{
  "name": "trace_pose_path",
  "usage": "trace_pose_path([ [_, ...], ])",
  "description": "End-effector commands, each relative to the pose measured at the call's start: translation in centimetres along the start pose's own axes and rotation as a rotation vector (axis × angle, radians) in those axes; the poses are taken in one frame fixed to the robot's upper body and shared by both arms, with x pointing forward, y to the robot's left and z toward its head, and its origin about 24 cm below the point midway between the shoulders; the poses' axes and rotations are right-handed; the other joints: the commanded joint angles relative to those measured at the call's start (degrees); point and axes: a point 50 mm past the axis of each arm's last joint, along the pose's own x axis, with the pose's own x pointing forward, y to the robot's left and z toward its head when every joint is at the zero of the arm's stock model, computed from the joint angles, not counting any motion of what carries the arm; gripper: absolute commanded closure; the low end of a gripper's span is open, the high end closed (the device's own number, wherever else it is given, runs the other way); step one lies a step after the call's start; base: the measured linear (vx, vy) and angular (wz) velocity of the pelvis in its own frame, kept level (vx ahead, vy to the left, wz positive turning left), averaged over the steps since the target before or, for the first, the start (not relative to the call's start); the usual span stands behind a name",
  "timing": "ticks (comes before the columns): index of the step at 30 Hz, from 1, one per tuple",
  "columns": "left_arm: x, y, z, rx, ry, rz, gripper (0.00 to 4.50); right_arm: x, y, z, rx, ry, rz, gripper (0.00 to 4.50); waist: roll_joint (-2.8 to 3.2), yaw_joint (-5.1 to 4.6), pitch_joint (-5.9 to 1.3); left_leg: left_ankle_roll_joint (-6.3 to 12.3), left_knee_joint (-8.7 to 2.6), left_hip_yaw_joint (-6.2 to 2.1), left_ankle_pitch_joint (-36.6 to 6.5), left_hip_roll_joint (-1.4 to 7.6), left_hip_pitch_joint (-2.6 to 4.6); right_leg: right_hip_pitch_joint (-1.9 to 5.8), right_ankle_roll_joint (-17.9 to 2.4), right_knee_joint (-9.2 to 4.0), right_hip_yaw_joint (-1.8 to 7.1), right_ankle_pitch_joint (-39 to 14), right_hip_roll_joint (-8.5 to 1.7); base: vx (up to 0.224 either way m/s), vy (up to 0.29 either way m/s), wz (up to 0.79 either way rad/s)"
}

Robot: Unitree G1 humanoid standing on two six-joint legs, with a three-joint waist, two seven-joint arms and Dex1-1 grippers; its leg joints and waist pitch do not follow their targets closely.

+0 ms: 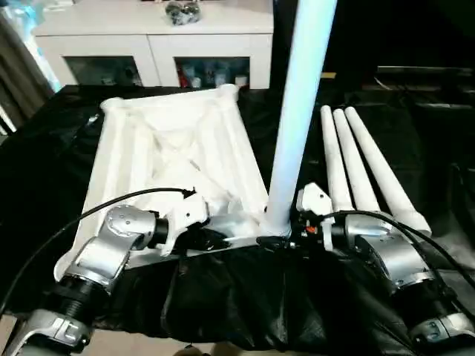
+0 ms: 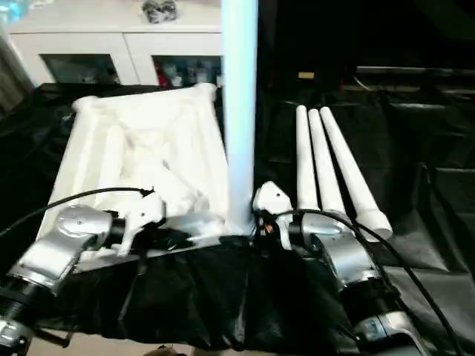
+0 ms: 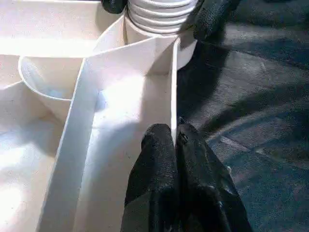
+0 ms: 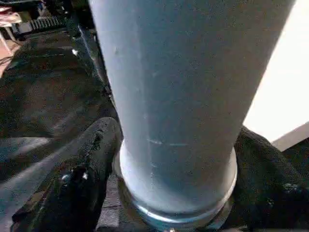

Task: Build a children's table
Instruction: Rotate leg to tighten

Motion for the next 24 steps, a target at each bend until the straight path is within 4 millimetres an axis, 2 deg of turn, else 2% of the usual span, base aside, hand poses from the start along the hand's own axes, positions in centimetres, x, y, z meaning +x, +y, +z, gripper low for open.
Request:
trace_pose_path([
  [1,-0.4,0.7,1.8,0.058,-0.045,0.012,4.50,0.7,1.1,-0.8,0.034,0.030,0.091,1.34,-0.52,-0.14,-3.55,4.72,-3.92,-0.18,-8.2,1.84,0.41,3.13,-14.0,-3.49,2.82,-6.2,-2.96,0.000,0.000,0.00],
  [6,-0.3,0.5,1.6,0.046,-0.051,-0.019,4.50,0.7,1.4,-0.7,0.044,0.028,0.115,1.70,-0.62,-0.08,-3.58,4.72,-3.86,-0.19,-7.8,1.75,0.29,3.24,-13.9,-3.45,2.79,-6.3,-3.03,0.000,0.000,0.00],
  [9,-0.3,0.4,1.6,0.037,-0.055,-0.023,4.50,0.9,1.7,-0.8,0.048,0.026,0.121,1.74,-0.45,-0.02,-3.61,4.65,-3.87,-0.24,-7.6,1.80,0.33,3.19,-13.8,-3.43,2.79,-6.3,-3.02,0.000,0.000,0.00],
  [11,0.1,0.8,1.5,0.018,-0.065,0.031,4.50,1.4,1.9,-0.8,0.052,0.005,0.091,1.75,-0.35,-0.05,-3.59,4.50,-3.89,-0.24,-8.1,1.80,0.36,3.11,-13.9,-3.50,2.77,-6.4,-3.04,0.000,0.000,0.00],
  [14,0.4,1.1,1.5,0.005,-0.065,0.082,4.50,1.9,1.6,-0.8,0.060,0.004,0.025,1.76,-0.54,-0.21,-3.34,3.53,-4.12,-0.24,-9.7,1.72,0.34,3.15,-13.4,-3.84,2.80,-8.9,-3.08,0.000,0.000,0.00],
  [15,1.2,1.7,1.8,-0.020,-0.074,0.170,4.50,2.8,1.2,-0.8,0.047,-0.012,-0.074,1.76,-0.58,-0.32,-3.15,2.89,-4.29,-0.22,-11.1,1.69,0.46,3.06,-12.6,-4.19,2.82,-11.6,-3.16,0.000,0.000,0.00],
  [17,1.9,2.0,2.0,-0.034,-0.085,0.220,4.50,3.5,0.7,-0.8,0.058,-0.015,-0.176,1.77,-0.56,-0.53,-2.93,1.42,-4.44,-0.21,-13.4,1.51,0.92,2.79,-11.3,-4.91,2.84,-17.2,-3.29,0.000,0.000,0.00],
  [18,2.6,2.0,2.4,-0.046,-0.095,0.245,4.50,4.1,0.3,-0.8,0.079,-0.023,-0.263,1.77,-0.66,-0.65,-2.93,0.84,-4.59,-0.32,-13.5,1.57,0.91,2.81,-10.5,-4.96,2.87,-18.8,-3.33,0.000,0.000,0.00],
  [20,3.1,2.0,2.6,-0.051,-0.103,0.253,4.50,4.6,0.1,-0.7,0.096,-0.031,-0.311,1.77,-0.78,-0.82,-2.91,0.36,-4.74,-0.49,-14.1,1.50,0.84,2.94,-9.2,-5.25,2.72,-21.0,-3.38,0.000,0.000,0.00],
  [21,3.7,1.9,2.9,-0.055,-0.110,0.262,4.50,5.0,-0.1,-0.7,0.112,-0.031,-0.356,1.78,-0.74,-0.92,-2.91,0.57,-4.70,-0.43,-14.2,1.44,0.87,2.74,-8.9,-5.41,2.79,-20.9,-3.29,0.000,0.000,0.00],
  [23,6.1,1.4,4.4,-0.068,-0.148,0.280,4.50,6.8,-0.5,-0.3,0.160,-0.037,-0.498,1.78,-0.59,-1.38,-2.80,-0.02,-4.82,-0.49,-14.2,1.37,0.78,2.70,-8.7,-5.44,2.70,-21.5,-3.22,0.000,0.000,0.00],
  [24,6.6,1.3,4.8,-0.073,-0.159,0.278,4.50,7.2,-0.5,-0.1,0.169,-0.044,-0.525,1.78,-0.67,-1.64,-2.88,-0.22,-4.80,-0.52,-14.1,1.31,0.79,2.75,-8.5,-5.56,2.70,-21.6,-3.31,0.000,0.000,0.00],
])
